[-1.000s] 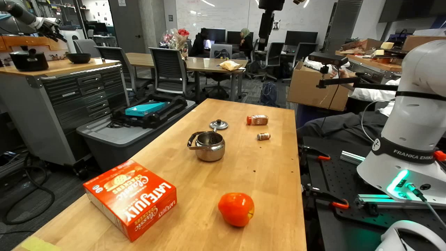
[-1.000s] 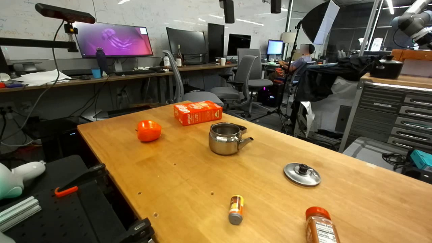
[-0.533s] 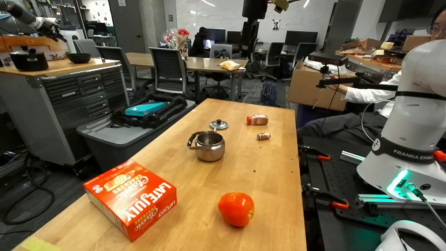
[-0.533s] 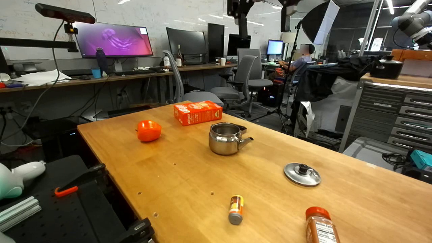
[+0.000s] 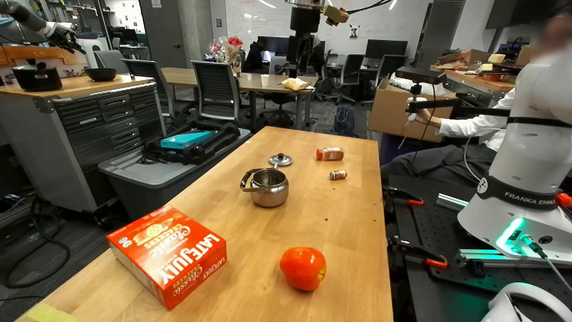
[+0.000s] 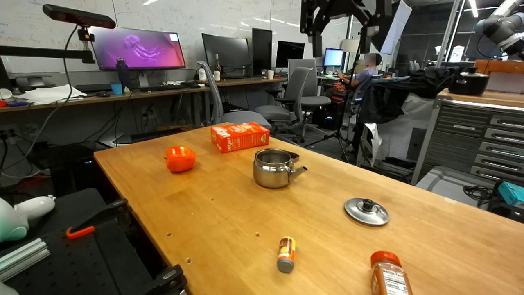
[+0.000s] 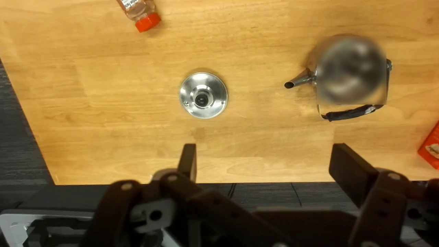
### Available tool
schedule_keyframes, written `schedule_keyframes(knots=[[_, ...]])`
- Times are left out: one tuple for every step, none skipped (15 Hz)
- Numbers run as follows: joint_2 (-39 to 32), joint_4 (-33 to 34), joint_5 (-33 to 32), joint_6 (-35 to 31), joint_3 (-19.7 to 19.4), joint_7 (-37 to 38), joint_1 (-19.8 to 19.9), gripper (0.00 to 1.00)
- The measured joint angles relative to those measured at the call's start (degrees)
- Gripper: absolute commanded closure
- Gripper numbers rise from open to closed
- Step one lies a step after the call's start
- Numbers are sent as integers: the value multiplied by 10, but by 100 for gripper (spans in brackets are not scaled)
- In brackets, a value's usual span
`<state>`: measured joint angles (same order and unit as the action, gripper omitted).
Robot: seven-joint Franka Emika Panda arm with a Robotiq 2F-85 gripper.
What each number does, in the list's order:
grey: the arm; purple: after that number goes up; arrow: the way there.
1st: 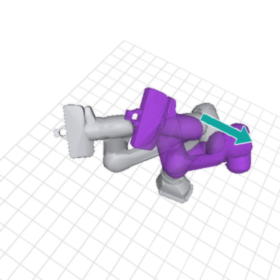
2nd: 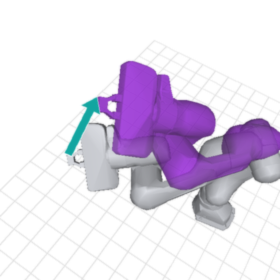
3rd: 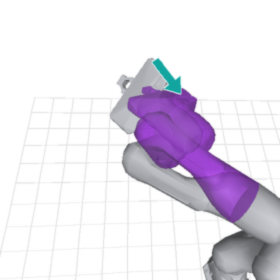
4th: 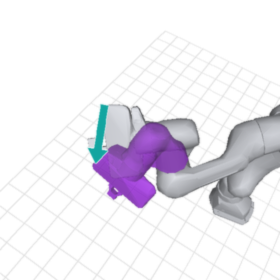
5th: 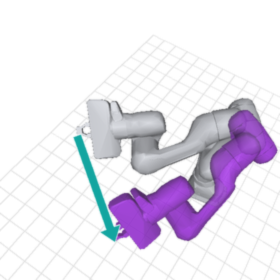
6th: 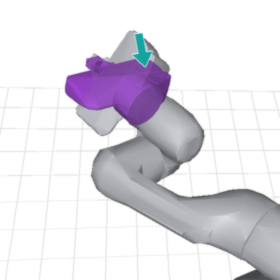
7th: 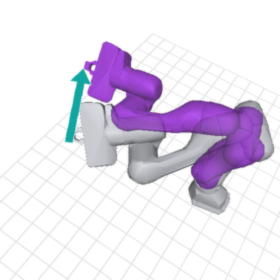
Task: Place the silver lid on the silver kettle
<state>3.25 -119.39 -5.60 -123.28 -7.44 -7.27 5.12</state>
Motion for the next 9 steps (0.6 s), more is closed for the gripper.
schedule_keyframes(knots=[[-15,12,3,-1,-1,1,2,0],[-30,24,5,-1,-2,1,4,0],[-45,37,7,-1,-3,1,6,0],[-61,49,9,-1,-4,1,9,0],[-77,61,9,-1,-4,1,11,0],[-92,72,9,-1,-4,1,14,0],[-104,80,9,-1,-4,1,16,0],[-115,84,9,-1,-4,1,18,0],[-125,86,11,-1,-4,1,19,0]])
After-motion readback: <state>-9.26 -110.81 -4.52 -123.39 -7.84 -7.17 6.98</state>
